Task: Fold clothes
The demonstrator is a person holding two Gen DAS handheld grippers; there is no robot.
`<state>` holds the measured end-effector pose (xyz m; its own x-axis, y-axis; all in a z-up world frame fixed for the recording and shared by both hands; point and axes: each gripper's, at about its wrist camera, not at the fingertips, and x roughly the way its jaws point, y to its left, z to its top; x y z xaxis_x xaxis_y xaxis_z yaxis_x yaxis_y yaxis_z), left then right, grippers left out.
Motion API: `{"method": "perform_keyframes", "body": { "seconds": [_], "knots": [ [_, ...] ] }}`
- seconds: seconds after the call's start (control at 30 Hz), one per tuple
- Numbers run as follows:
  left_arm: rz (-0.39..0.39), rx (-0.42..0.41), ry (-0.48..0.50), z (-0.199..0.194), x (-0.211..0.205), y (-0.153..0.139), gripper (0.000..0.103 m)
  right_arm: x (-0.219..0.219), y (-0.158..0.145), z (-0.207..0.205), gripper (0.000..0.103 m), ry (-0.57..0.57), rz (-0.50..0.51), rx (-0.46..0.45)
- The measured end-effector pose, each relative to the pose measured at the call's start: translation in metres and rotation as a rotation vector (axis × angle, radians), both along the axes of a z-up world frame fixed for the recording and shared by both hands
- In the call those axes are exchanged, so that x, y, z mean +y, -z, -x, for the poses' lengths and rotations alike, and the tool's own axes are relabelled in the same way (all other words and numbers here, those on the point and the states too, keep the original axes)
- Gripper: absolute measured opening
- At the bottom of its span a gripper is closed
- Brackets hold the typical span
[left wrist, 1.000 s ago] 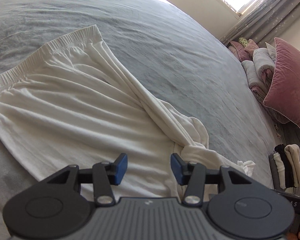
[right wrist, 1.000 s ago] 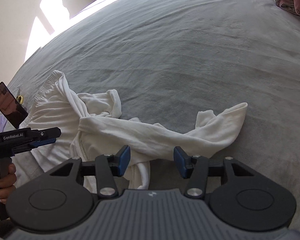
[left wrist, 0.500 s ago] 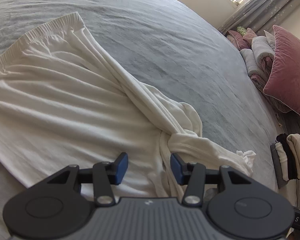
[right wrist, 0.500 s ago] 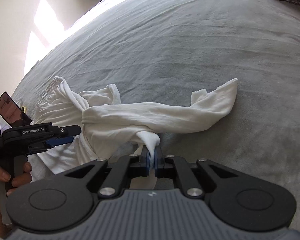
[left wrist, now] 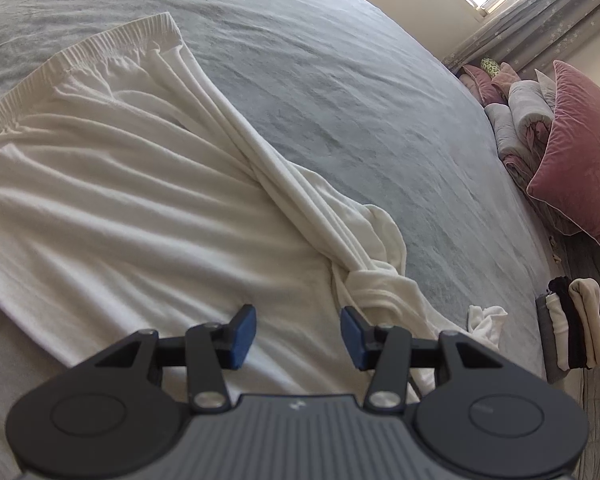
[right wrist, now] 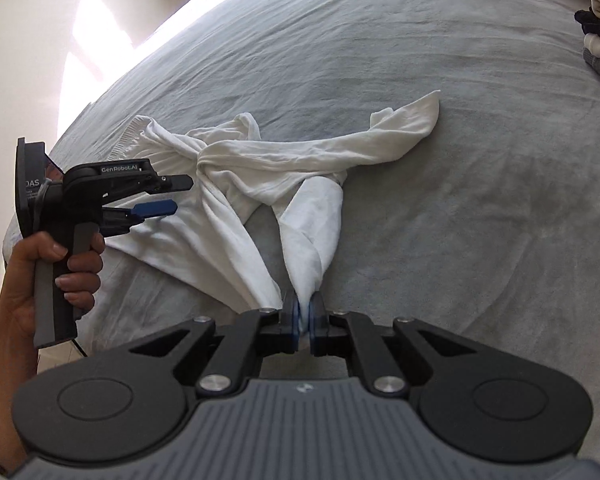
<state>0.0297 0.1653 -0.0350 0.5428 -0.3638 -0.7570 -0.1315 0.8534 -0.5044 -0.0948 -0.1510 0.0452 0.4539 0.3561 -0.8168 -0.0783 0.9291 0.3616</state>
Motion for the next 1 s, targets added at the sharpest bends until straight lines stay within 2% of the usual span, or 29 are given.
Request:
{"method": "perform_keyframes", "body": {
  "seconds": [0.03, 0.07, 0.13, 0.2, 0.3, 0.4, 0.57, 0.63, 0.67, 0.73, 0.8, 1.0],
  "knots": [
    [0.005, 0.002, -0.002, 0.0, 0.001, 0.0, 0.048, 0.0, 0.006, -0.002, 0.009, 0.007, 0.005, 0.021],
    [0.011, 0.004, -0.003, 0.0, 0.002, 0.0, 0.048, -0.001, 0.01, -0.004, 0.016, 0.014, 0.012, 0.033],
    [0.022, 0.003, -0.004, 0.0, 0.004, -0.001, 0.048, -0.005, 0.007, -0.009, 0.021, 0.032, 0.031, 0.007],
    [0.033, -0.002, -0.005, 0.001, 0.005, -0.002, 0.047, -0.012, 0.001, -0.017, 0.056, 0.068, 0.044, -0.037],
    [0.045, -0.018, -0.016, 0.001, 0.008, -0.004, 0.046, -0.019, -0.004, -0.037, 0.058, 0.1, 0.05, -0.088],
    [0.064, -0.036, -0.028, 0.001, 0.01, -0.006, 0.046, -0.024, 0.002, -0.064, 0.058, 0.131, 0.049, -0.098],
    [0.069, -0.04, -0.032, -0.004, 0.009, -0.005, 0.046, -0.007, 0.028, -0.089, 0.058, 0.079, 0.002, -0.042],
    [0.066, -0.036, -0.034, -0.006, 0.007, -0.004, 0.046, 0.006, 0.038, -0.091, 0.055, 0.032, -0.019, -0.019],
    [0.066, -0.033, -0.034, -0.007, 0.005, -0.004, 0.046, 0.013, 0.042, -0.092, 0.046, 0.01, -0.009, -0.019],
    [0.065, -0.028, -0.031, -0.009, 0.003, -0.003, 0.046, 0.025, 0.044, -0.088, 0.032, -0.03, 0.081, -0.059],
    [0.061, -0.027, -0.027, -0.009, 0.001, -0.003, 0.046, 0.024, 0.041, -0.084, 0.009, -0.042, 0.12, -0.085],
    [0.053, -0.029, -0.021, -0.008, -0.004, -0.003, 0.046, -0.015, 0.029, -0.066, 0.007, 0.072, 0.177, -0.097]
  ]
}}
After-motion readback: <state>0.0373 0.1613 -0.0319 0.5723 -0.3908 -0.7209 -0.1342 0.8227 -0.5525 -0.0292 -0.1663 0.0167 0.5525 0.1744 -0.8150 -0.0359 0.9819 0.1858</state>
